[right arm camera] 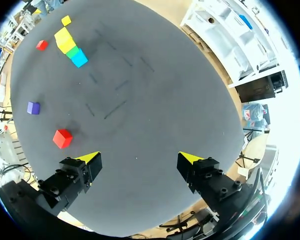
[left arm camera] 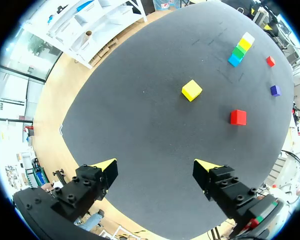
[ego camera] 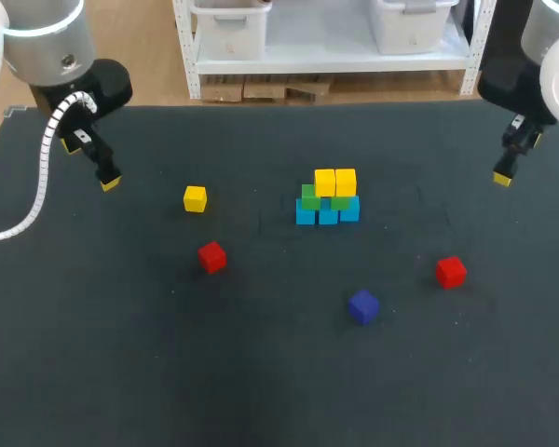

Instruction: Place the blue cubes, place green cubes on the blue cubes, place the yellow cubes on the green cubes, then place the red cubes on the yellow cubes, and place purple cube on the red cubes.

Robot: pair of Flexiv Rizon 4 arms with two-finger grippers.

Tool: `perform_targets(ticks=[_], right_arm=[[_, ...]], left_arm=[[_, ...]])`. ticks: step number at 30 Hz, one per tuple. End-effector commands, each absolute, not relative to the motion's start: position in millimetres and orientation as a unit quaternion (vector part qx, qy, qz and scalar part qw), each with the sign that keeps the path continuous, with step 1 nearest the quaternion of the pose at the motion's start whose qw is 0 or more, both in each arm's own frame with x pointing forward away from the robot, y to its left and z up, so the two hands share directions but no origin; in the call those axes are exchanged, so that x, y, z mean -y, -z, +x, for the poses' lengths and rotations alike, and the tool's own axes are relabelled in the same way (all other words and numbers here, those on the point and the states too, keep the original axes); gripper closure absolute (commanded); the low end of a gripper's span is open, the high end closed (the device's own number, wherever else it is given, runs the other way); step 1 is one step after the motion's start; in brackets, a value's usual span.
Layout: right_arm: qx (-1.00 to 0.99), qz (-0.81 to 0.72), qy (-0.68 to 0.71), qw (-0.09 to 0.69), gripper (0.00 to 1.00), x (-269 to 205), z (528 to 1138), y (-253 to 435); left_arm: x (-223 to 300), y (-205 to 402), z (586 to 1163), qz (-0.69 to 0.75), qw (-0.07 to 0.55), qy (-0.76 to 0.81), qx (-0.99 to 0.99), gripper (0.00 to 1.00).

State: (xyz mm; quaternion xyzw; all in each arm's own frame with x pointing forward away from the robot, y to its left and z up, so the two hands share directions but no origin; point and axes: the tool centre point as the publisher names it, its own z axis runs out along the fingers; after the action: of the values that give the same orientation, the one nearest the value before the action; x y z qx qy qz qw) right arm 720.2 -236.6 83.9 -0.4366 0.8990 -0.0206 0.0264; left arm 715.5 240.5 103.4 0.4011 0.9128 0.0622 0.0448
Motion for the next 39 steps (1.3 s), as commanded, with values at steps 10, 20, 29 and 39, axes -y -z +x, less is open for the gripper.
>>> perform_targets(ticks=[10, 20, 29, 39], right_arm=[[-0.899, -0.437, 0.020, 0.027, 0.00, 237, 720, -84], [-0.899, -0.437, 0.020, 0.027, 0.00, 237, 720, -84], [-0.899, -0.437, 0.020, 0.027, 0.00, 237, 720, -84], [-0.899, -0.437, 0.020, 0.027, 0.00, 237, 720, -84]], left_arm=[[-240, -104, 716, 0.401, 0.044, -0.063, -0.913, 0.00], [-227, -121, 695, 0.439, 0.047, -0.059, -0.895, 0.00], [-193, -100, 692, 0.547, 0.000, -0.060, -0.835, 0.00], [-159, -74, 709, 0.663, -0.025, -0.040, -0.747, 0.00]])
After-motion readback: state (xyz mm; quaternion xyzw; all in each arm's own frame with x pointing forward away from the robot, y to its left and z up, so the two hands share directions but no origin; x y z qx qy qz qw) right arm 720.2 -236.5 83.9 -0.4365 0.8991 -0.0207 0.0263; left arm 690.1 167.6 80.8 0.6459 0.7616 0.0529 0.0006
